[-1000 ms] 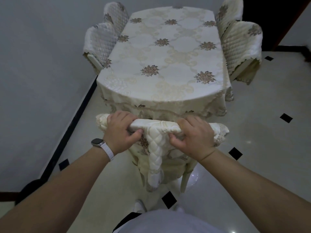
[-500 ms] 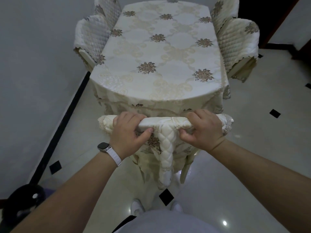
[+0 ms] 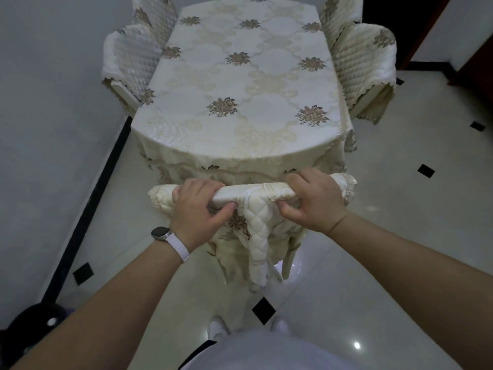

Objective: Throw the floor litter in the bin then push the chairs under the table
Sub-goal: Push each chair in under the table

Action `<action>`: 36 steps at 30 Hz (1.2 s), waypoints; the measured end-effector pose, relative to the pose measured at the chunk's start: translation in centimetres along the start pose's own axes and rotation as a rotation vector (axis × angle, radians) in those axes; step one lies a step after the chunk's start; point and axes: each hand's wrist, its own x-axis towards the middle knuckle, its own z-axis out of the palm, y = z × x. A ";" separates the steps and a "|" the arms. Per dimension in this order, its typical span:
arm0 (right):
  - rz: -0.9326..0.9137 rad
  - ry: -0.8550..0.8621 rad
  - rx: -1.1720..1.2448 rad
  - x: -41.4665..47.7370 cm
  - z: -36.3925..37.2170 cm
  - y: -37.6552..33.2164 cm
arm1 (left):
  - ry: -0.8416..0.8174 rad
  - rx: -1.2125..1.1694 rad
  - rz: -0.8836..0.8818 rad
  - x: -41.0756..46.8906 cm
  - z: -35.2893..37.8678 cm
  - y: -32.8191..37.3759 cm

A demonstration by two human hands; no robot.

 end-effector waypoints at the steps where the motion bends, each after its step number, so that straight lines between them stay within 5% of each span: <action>1: 0.006 0.009 0.001 0.1 0.3 -0.6 | -0.010 -0.002 0.002 0.2 -0.3 -0.6; 18: 0.052 0.081 -0.030 3.4 3.1 -3.8 | -0.057 -0.007 0.048 3.8 -1.7 -6.3; 36: 0.030 -0.037 -0.041 0.4 1.4 1.4 | 0.004 0.033 -0.035 0.7 2.4 -0.1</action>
